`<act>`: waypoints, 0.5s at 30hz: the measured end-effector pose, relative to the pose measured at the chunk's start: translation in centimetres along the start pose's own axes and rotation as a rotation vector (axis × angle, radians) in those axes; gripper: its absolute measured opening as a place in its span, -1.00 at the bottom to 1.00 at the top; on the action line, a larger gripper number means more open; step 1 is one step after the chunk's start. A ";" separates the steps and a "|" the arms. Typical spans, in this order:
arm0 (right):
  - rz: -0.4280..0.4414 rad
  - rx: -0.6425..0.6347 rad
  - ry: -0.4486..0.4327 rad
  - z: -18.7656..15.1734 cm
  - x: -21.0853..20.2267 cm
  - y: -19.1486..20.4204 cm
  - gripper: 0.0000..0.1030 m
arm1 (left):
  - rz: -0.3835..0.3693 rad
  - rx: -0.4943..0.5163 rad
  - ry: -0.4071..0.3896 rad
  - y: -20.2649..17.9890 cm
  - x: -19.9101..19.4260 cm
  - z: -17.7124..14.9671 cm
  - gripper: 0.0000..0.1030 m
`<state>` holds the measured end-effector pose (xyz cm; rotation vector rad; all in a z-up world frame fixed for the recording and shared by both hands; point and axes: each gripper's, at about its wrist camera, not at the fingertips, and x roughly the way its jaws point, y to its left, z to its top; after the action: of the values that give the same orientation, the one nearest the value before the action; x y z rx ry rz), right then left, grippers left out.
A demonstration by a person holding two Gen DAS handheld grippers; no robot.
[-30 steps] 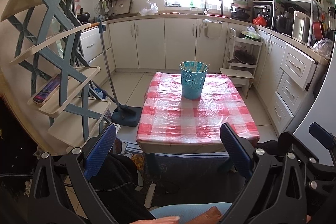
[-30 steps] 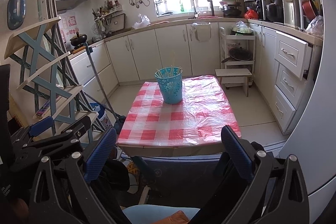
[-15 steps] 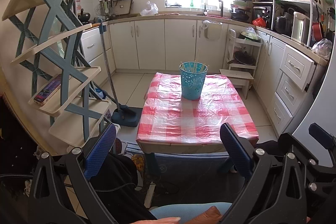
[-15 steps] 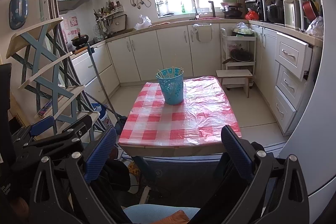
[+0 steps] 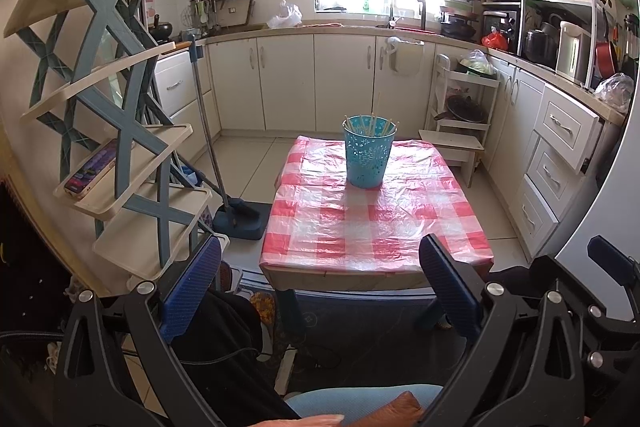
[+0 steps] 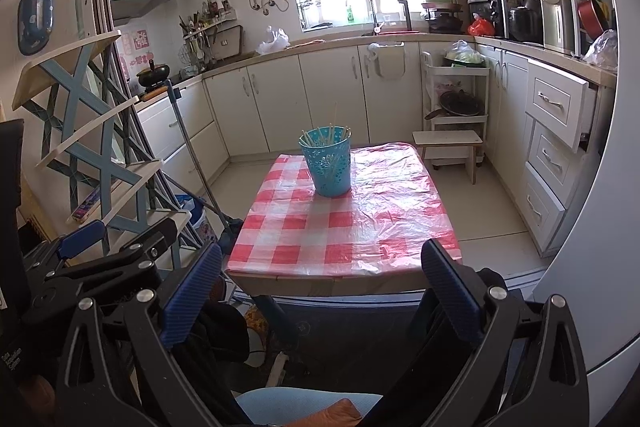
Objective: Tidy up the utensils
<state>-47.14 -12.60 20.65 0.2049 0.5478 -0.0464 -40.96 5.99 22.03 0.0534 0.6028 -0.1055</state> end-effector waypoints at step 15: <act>0.005 0.003 0.010 -0.4 0.3 0.1 0.86 | -0.004 -0.005 0.004 0.1 0.5 -0.5 0.85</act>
<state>-47.07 -12.39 20.19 0.2090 0.5575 -0.0412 -40.83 6.12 21.30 0.0478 0.6067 -0.1080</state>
